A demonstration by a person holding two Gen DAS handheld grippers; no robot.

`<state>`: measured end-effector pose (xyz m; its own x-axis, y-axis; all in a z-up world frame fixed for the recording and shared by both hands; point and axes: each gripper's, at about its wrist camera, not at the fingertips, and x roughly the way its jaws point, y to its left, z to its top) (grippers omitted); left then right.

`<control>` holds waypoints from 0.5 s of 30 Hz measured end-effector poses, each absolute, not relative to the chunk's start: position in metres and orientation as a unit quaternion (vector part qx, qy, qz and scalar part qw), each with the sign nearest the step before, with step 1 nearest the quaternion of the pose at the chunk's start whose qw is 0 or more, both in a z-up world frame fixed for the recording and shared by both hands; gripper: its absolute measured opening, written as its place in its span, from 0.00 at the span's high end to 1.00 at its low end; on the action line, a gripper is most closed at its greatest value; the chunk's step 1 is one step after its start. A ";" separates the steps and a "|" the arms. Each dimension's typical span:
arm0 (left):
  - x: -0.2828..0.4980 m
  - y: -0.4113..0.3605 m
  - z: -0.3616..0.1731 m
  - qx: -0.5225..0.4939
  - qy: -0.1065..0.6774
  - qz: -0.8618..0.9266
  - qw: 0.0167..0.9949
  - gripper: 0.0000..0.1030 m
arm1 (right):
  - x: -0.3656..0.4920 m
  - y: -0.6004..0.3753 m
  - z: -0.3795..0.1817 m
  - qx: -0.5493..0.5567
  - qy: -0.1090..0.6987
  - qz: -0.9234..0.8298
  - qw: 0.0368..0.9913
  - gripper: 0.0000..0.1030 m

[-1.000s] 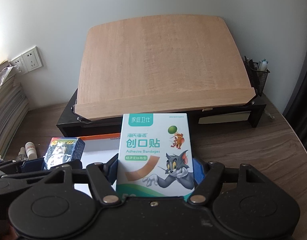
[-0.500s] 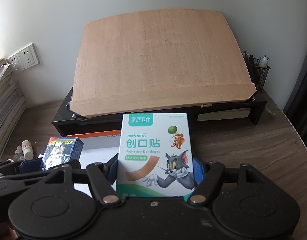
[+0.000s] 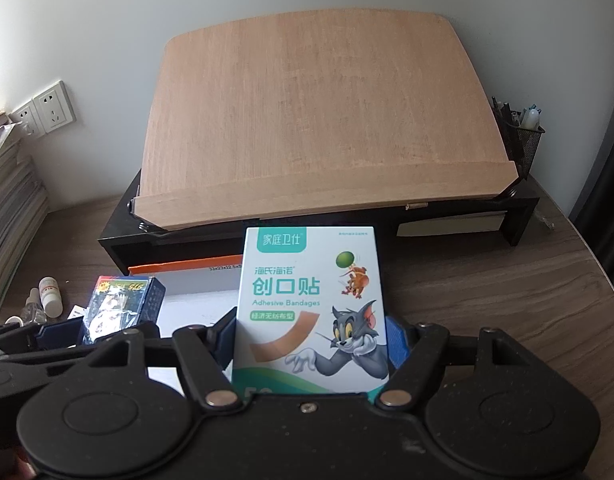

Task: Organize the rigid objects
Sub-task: 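Carry the card box with left tool while right tool carries the bandage box to the white box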

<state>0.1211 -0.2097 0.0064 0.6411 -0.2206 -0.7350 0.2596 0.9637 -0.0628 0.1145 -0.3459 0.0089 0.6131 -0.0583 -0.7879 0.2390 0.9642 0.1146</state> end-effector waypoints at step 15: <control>0.127 -0.207 -0.001 0.025 0.415 -0.127 0.901 0.42 | 0.131 -0.349 -0.008 0.072 0.461 -0.051 0.883 0.18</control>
